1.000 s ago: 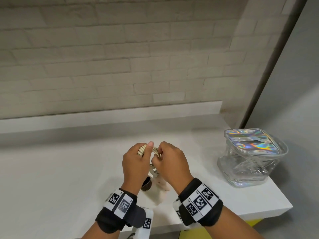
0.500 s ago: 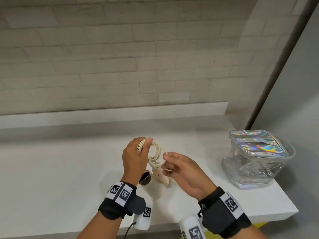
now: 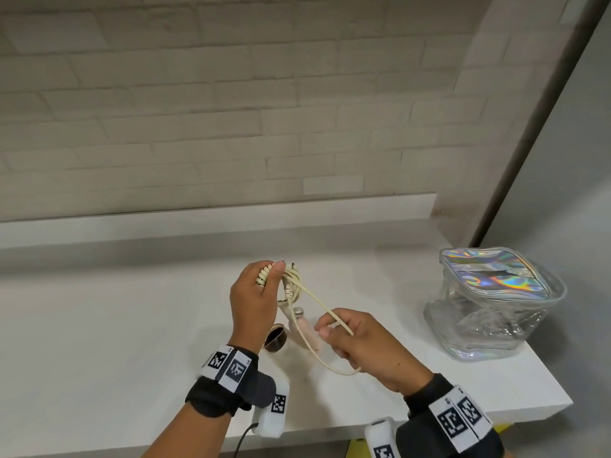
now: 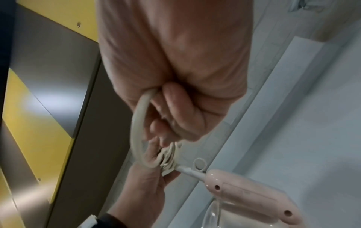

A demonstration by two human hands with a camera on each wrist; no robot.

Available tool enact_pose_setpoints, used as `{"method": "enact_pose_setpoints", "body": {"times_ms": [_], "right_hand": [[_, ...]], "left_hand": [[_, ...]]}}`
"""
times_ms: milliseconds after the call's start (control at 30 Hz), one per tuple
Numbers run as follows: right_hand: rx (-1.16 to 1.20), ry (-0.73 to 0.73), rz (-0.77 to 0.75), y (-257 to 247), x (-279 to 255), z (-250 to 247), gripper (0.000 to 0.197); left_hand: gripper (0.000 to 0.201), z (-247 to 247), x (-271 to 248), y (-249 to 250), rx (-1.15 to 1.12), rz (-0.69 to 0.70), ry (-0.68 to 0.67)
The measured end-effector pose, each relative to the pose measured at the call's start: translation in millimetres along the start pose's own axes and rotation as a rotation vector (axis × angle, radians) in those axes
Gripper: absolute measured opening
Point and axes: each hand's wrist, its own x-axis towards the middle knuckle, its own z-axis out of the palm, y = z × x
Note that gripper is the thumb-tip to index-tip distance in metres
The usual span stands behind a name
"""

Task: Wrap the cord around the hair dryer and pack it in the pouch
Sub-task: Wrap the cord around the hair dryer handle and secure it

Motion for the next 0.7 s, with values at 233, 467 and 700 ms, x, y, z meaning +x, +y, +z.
{"method": "enact_pose_setpoints", "body": {"times_ms": [233,467,700], "right_hand": [[0.056,-0.239,0.032,7.5,-1.1,-17.8,0.016],[-0.248,0.503,-0.133,35.5,22.9,-39.9,0.015],[-0.709,0.474,-0.561,1.6,24.8,-27.8,0.017]], "left_hand": [[0.012,4.4,-2.6,8.7,-0.115,-0.095,-0.081],[0.016,-1.4,1.1,12.0,-0.243,-0.256,-0.108],[0.005,3.0,-7.4,17.3,-0.058,-0.032,-0.057]]}}
